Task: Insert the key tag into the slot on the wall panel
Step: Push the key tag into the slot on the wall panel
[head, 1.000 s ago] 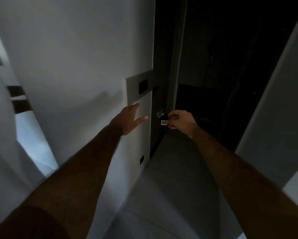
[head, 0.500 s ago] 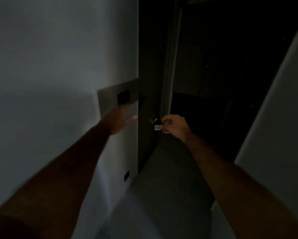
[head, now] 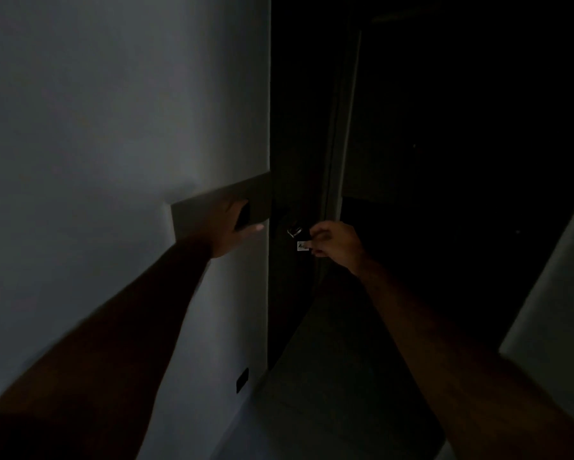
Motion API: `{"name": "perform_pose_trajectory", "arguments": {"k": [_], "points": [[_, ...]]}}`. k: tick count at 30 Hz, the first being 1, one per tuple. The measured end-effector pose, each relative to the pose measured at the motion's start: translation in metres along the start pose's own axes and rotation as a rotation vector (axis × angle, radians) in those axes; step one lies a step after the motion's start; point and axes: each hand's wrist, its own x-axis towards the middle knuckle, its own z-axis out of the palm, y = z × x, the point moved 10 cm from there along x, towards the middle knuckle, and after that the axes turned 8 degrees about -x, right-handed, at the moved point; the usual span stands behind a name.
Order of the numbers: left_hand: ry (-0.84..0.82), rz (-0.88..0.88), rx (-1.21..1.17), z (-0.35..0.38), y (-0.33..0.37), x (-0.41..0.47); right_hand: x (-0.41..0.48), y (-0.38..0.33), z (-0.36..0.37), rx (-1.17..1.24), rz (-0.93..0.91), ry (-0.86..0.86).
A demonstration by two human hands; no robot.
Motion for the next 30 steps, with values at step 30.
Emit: {"name": "perform_pose_trajectory", "arguments": {"k": [30], "points": [[0.171,-0.153,0.396,0.026,-0.056,0.188,0.316,0.026,0.041,0.086,-0.300,-0.267]]}}
